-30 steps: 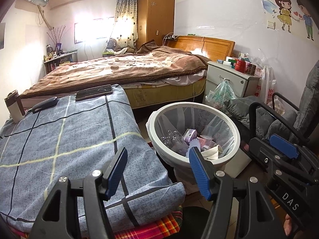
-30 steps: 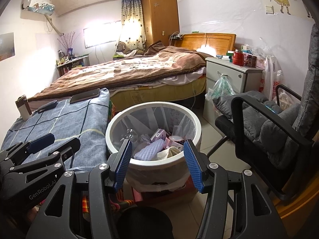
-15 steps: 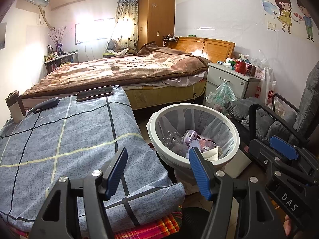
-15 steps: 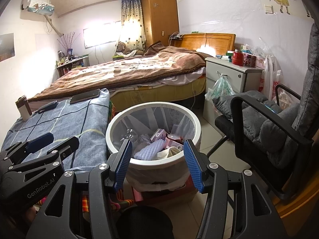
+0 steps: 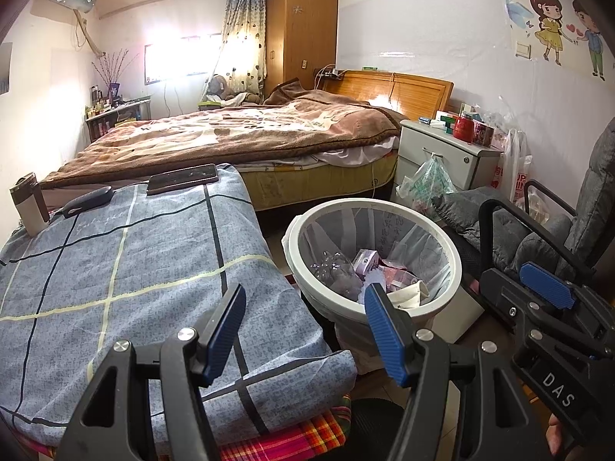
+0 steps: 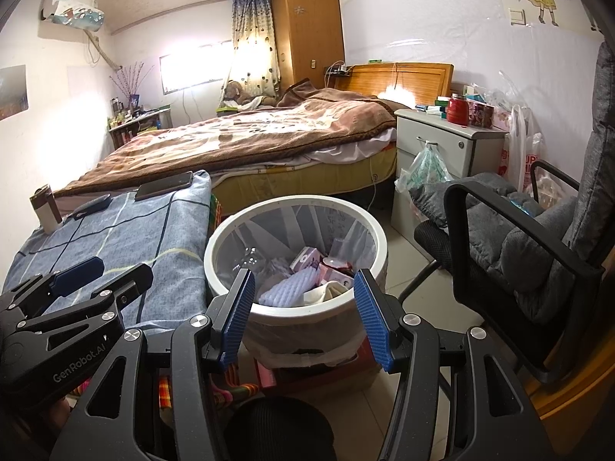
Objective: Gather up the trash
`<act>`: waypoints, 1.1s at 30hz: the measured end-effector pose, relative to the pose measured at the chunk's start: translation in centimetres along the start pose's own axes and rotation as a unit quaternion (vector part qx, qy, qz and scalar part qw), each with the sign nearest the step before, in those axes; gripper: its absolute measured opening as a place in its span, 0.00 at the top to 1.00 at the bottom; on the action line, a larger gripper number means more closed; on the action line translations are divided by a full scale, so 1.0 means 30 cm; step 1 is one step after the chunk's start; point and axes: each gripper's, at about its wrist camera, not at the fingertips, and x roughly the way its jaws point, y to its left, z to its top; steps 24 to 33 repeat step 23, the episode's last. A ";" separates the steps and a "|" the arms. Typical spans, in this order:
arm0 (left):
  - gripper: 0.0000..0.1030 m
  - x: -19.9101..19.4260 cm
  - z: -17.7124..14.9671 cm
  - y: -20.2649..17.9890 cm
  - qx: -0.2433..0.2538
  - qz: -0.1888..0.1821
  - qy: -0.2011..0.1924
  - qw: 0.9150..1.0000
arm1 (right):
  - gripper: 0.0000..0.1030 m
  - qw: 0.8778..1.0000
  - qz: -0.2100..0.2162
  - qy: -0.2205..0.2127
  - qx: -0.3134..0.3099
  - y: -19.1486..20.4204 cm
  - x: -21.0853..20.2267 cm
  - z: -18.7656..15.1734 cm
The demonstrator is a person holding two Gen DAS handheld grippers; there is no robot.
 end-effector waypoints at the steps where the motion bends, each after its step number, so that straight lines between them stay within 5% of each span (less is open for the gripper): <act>1: 0.36 0.000 0.000 -0.001 0.000 0.000 -0.001 1.000 | 0.46 1.000 0.000 0.000 0.000 0.000 0.000 0.000; 33: 0.36 0.003 -0.013 -0.017 -0.003 0.003 0.002 1.000 | 0.46 1.000 0.001 0.002 0.000 -0.002 -0.001 -0.005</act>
